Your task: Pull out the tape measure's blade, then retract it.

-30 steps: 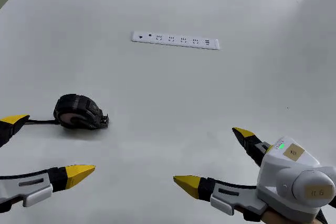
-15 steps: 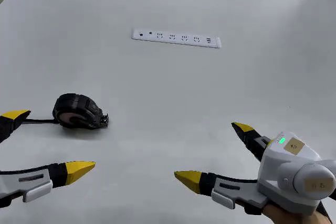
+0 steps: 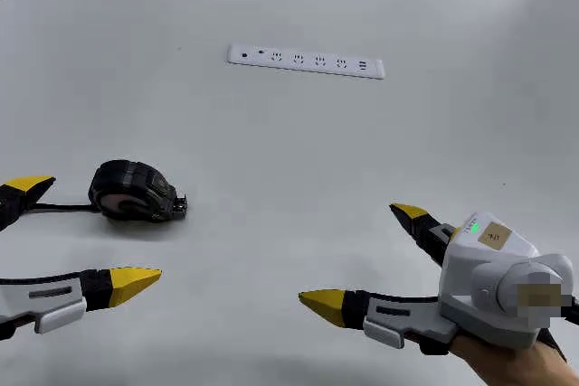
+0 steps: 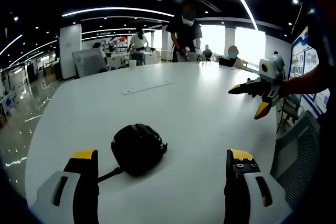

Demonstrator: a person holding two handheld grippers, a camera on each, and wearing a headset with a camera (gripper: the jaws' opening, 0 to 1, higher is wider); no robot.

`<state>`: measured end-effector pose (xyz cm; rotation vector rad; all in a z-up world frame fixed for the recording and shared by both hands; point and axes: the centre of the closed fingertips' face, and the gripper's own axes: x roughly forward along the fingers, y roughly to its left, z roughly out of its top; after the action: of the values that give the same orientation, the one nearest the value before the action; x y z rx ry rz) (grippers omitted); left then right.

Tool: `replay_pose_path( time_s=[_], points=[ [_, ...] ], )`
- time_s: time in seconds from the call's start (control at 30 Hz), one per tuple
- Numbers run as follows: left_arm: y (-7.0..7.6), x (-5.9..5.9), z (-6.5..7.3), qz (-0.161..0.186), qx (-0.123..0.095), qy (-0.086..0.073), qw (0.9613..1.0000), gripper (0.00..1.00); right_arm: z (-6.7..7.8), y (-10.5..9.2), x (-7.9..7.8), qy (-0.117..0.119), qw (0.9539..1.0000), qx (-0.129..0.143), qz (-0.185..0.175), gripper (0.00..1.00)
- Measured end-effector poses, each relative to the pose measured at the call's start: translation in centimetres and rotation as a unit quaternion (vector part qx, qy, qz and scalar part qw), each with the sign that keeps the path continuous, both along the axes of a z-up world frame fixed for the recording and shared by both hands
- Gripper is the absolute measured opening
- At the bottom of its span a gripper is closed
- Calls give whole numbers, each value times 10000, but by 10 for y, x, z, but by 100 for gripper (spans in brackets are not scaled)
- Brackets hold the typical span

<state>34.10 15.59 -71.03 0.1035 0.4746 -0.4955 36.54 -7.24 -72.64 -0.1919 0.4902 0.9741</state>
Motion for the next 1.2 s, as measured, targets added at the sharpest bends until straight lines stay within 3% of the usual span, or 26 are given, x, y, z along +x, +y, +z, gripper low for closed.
replay_pose_path(
  time_s=[0.77, 1.2],
  points=[
    [10, 15, -11, -464, 200, 271, 9984, 99, -11, 20, 14, -8, 9982, -40, 596, 99],
    [17, 29, -13, -802, 468, 368, 9950, 97, -17, 34, 22, -52, 9942, -132, 1066, 94]
  ],
)
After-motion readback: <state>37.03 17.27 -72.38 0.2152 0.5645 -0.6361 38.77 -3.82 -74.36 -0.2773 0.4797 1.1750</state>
